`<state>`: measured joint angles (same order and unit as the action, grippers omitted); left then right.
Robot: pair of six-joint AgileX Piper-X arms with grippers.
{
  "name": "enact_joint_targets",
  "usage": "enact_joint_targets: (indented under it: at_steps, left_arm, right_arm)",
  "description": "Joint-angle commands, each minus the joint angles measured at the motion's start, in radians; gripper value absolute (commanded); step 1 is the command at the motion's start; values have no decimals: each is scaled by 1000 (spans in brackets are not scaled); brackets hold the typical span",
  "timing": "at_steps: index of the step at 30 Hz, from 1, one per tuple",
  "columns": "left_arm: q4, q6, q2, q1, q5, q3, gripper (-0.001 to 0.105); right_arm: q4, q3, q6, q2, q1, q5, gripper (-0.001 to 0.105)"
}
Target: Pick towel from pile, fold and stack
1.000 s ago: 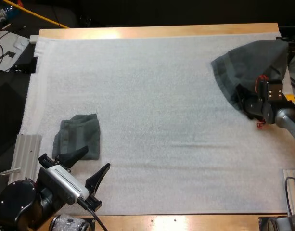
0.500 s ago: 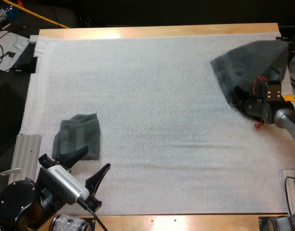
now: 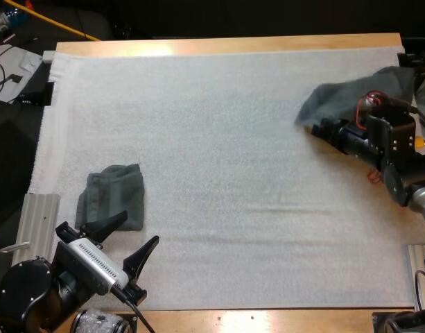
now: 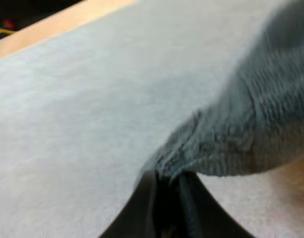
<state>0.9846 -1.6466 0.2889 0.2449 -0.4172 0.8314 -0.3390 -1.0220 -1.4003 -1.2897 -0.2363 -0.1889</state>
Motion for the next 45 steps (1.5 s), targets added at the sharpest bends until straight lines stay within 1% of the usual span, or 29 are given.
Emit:
enact_joint_targets:
  at_steps: [1,6,11,16,20,23,25,27,29,31,33,35,37,39,42,45]
  left_arm:
    - [-8,-10,2,6,-9,5,60]
    - [-9,-12,2,6,-10,4,60]
    - [-8,-14,2,6,-12,4,60]
    - [-5,-16,2,6,-11,5,60]
    - [-4,-18,0,6,-9,5,60]
    - [-3,-19,-1,7,-9,5,60]
    - [-7,-18,0,5,-14,6,60]
    - [-9,-19,4,5,-16,5,60]
    - [-9,-18,4,5,-18,6,60]
    - [-13,-17,1,5,-19,7,60]
    - [-12,-19,3,6,-19,6,60]
    - [-10,-19,3,5,-18,6,60]
    - [-12,-22,2,6,-16,5,60]
    - [-12,-20,1,6,-17,5,60]
    - [-14,-20,0,6,-15,4,60]
    - [-17,-20,1,5,-16,5,60]
  right_arm:
    - [-21,-12,-32,40,-27,1,0]
    - [-111,-58,-49,173,-132,9,0]
    - [-194,-128,-40,248,-250,13,0]
    - [-224,-176,4,270,-378,7,0]
    - [-243,-183,56,273,-481,-5,1]
    - [-283,-175,82,271,-551,-12,1]
    - [-266,-178,71,261,-534,2,0]
    - [-275,-170,68,238,-557,7,1]
    - [-297,-147,58,208,-575,9,0]
    - [-315,-101,30,164,-577,37,0]
    - [-330,-49,-4,126,-575,103,0]
    - [-346,-6,-36,90,-568,196,0]
    - [-354,24,-65,60,-559,289,1]
    - [-361,40,-82,35,-539,357,1]
    - [-365,43,-103,15,-485,417,0]
    - [-369,28,-122,12,-428,446,0]
